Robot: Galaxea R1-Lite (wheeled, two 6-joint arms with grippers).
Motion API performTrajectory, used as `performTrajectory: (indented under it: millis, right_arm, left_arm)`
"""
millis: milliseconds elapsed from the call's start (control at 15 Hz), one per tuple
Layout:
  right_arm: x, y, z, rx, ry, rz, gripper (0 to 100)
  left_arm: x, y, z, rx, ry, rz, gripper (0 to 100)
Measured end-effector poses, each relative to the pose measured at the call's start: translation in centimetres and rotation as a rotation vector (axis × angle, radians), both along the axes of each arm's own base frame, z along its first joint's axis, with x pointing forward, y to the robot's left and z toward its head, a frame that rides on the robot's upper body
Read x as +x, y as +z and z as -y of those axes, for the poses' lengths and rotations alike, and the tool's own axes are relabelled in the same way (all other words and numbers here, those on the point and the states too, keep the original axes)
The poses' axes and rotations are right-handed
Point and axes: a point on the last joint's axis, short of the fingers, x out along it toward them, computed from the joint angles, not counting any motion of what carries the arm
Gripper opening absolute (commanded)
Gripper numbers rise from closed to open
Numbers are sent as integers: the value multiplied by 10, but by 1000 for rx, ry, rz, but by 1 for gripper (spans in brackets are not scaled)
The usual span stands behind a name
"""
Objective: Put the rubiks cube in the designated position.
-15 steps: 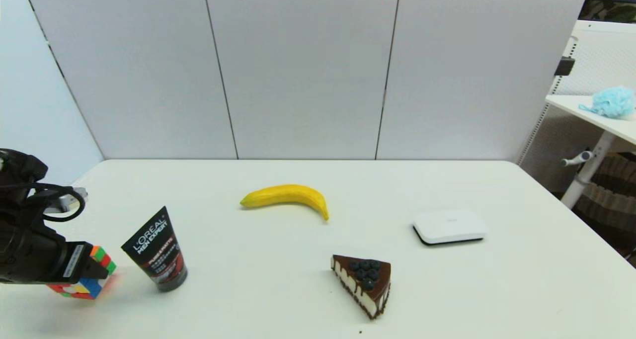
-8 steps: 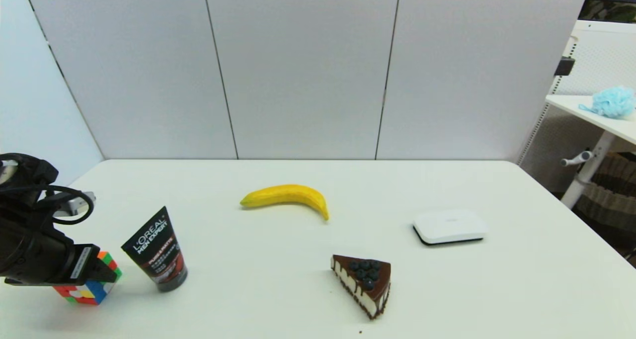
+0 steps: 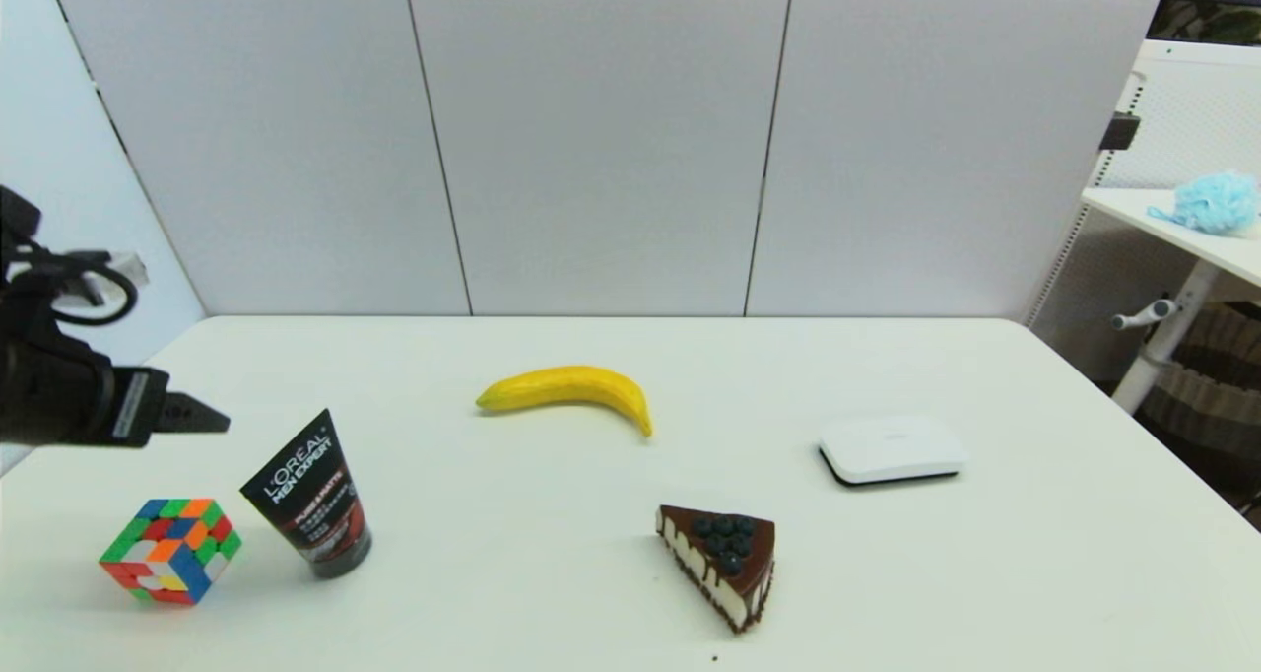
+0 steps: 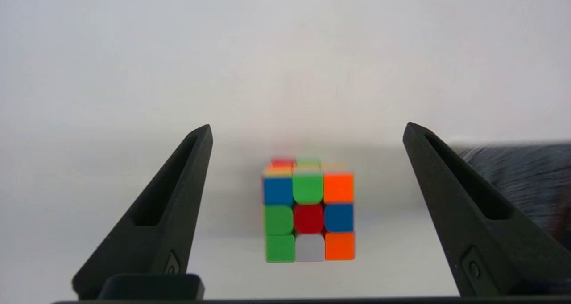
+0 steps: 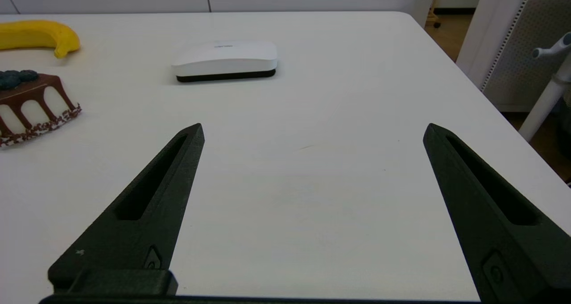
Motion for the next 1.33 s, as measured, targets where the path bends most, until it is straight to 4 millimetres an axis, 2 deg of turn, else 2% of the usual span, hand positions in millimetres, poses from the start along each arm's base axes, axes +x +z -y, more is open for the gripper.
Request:
performTrajectory:
  millis: [133, 267, 400, 467, 600, 1000, 1333]
  right_arm:
    - [0, 0, 0, 0, 0, 0, 100]
    - [0, 0, 0, 0, 0, 0, 100]
    - [0, 0, 0, 0, 0, 0, 100]
    - [0, 0, 0, 0, 0, 0, 100]
    - [0, 0, 0, 0, 0, -1, 100]
    - [0, 0, 0, 0, 0, 0, 100]
    - [0, 0, 0, 0, 0, 0, 100]
  left_arm:
    - [-15, 52, 3, 27, 4, 137, 100]
    - [-47, 97, 9, 54, 7, 264, 100]
    - [-86, 120, 17, 83, 16, 373, 100]
    - [-103, 119, 20, 91, 18, 404, 100]
    - [-129, 96, 26, 100, 20, 432, 100]
    - [-188, -24, 39, 124, -3, 599, 100]
    - [-225, -97, 45, 107, -90, 695, 100]
